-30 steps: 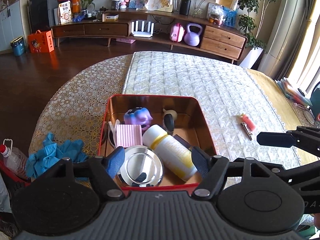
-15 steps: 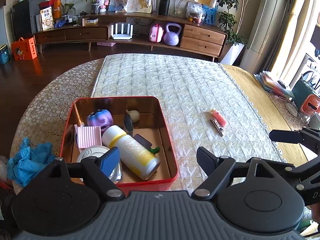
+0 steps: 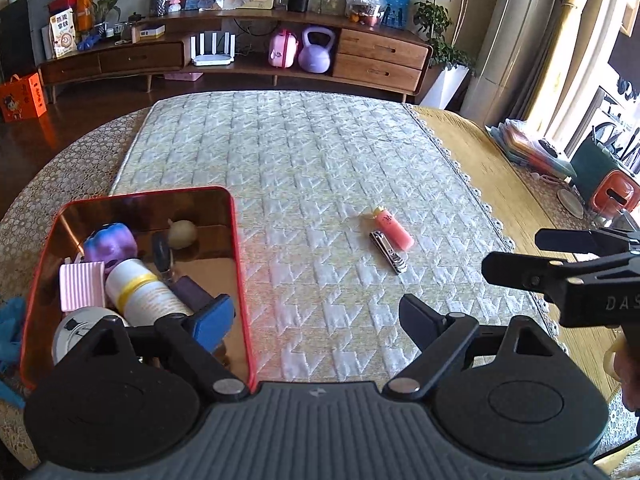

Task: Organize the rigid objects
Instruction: 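Move both tools back toward the nail clipper and pink bottle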

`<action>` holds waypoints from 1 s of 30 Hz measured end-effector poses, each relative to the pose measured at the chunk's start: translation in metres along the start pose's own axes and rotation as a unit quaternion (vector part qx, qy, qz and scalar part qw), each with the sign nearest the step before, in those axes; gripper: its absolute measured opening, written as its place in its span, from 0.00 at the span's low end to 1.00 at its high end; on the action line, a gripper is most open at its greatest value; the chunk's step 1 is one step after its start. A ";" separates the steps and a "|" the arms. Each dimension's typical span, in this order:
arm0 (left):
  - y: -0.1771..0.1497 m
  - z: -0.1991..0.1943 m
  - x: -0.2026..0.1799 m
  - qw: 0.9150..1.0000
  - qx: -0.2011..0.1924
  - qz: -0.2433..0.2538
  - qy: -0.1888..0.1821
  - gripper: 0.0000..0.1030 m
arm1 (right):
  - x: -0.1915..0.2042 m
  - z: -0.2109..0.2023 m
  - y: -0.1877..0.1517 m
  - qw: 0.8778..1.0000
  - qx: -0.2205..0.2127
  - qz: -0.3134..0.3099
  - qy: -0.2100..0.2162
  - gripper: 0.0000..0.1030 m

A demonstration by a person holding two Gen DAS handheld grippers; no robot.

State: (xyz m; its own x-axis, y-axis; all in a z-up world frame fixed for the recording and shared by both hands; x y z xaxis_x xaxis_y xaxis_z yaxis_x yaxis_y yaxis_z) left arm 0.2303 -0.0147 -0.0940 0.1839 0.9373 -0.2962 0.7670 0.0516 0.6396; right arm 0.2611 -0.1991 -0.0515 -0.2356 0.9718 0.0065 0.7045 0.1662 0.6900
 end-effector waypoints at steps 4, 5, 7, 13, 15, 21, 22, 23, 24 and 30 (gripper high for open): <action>0.003 0.022 -0.012 1.000 0.004 0.001 0.001 0.87 | -0.006 0.022 0.016 1.000 0.007 -0.005 -0.014 0.98; 0.003 0.027 -0.014 1.000 0.005 0.002 0.003 0.87 | -0.008 0.027 0.019 1.000 0.009 -0.004 -0.014 0.97; 0.005 0.037 -0.019 1.000 0.005 0.004 0.007 0.87 | -0.012 0.039 0.023 1.000 0.016 -0.001 -0.016 0.97; 0.009 0.067 -0.022 1.000 -0.003 -0.005 0.025 0.87 | -0.020 0.072 0.024 0.999 0.040 0.003 -0.018 0.93; 0.010 0.078 -0.024 1.000 -0.004 -0.007 0.025 0.87 | -0.020 0.082 0.024 0.999 0.049 0.002 -0.013 0.87; 0.009 0.109 -0.031 0.999 -0.003 -0.008 0.034 0.87 | -0.015 0.108 0.022 0.998 0.066 -0.006 -0.003 0.72; 0.009 0.113 -0.032 0.999 -0.002 -0.008 0.035 0.87 | -0.014 0.111 0.023 0.998 0.066 -0.007 -0.003 0.70; 0.009 0.118 -0.032 0.999 0.000 -0.007 0.037 0.87 | -0.014 0.114 0.023 0.998 0.067 -0.009 -0.002 0.70; 0.008 0.123 -0.033 0.999 0.003 -0.007 0.040 0.87 | -0.013 0.117 0.022 0.998 0.068 -0.010 0.000 0.68; 0.006 0.139 -0.037 0.999 -0.003 0.001 0.048 0.87 | -0.011 0.133 0.022 0.997 0.076 -0.004 0.009 0.52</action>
State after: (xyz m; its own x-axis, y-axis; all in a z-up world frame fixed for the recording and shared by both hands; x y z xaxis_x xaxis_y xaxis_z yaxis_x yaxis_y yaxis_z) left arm 0.3139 -0.0971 -0.1780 0.1257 0.9660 -0.2261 0.7630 0.0516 0.6443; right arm 0.3683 -0.1839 -0.1324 -0.2523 0.9675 0.0148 0.7957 0.1988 0.5722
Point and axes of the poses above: each gripper's, at about its wrist camera, not at the fingertips, and z roughly the way its jaws point, x to its left, y to its top, the point moved 4 cm from there along z, roughly the way its jaws point, and after that the axes turned 12 degrees about -y, right-handed, at the moved point
